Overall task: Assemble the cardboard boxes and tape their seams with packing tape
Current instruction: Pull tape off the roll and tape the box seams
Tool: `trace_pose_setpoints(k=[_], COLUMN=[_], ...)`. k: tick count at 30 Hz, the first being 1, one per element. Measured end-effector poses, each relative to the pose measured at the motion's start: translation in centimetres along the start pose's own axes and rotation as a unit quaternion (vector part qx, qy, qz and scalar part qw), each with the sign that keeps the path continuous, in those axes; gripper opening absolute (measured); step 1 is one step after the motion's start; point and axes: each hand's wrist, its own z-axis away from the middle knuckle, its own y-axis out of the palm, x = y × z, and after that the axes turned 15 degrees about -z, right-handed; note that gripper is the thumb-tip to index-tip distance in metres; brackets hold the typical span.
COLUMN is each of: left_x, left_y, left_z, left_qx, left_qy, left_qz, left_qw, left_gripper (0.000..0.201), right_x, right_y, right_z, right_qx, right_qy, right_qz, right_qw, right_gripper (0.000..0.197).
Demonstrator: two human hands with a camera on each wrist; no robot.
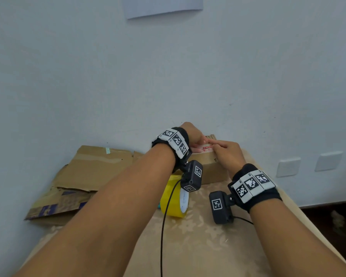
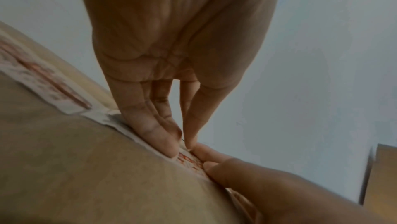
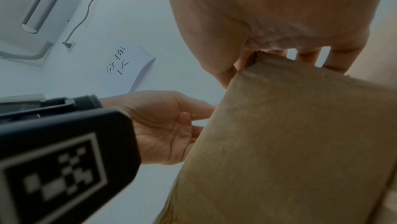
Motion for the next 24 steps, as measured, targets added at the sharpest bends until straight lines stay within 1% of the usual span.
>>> trace_pose_setpoints(k=[2,5,6,8,12,17,21,24], left_x=[0.1,0.2,0.3,0.7,1.6,2.5,2.9,3.5], left_y=[-0.1,-0.7,-1.0,-1.5,-3.4,-6.1,-7.7,-8.3], left_z=[-0.1,0.2,0.4,0.6,1.5,2.9,3.9,4.4], left_qx=[0.007,0.018,0.019,0.02,0.017,-0.007,-0.02,-0.021], left_qy=[0.005,0.008,0.008,0.01,0.009,0.014,0.016,0.015], left_qz=[0.01,0.042,0.048,0.06,0.112,0.209,0.262,0.277], left_qw=[1.0,0.999,0.999,0.998,0.994,0.978,0.965,0.96], left_gripper=[0.023,0.02,0.021,0.024,0.024,0.031,0.031,0.026], right_x=[0.0,0.3,0.4,0.5,1.0,1.5,1.5,1.7], right_y=[0.0,0.1,0.1,0.2,0.6,1.1,1.1,0.7], right_z=[0.0,0.4,0.5,0.7,1.3,2.2,2.8,2.8], right_qx=[0.001,-0.004,-0.008,-0.017,-0.04,-0.052,-0.033,-0.014], right_qy=[-0.004,-0.008,-0.013,-0.019,-0.017,-0.011,-0.007,0.01], right_qz=[0.009,0.013,0.017,0.022,0.035,0.036,0.049,0.045], right_qw=[1.0,1.0,1.0,0.999,0.998,0.998,0.998,0.999], right_gripper=[0.04,0.024,0.022,0.024,0.026,0.032,0.034,0.035])
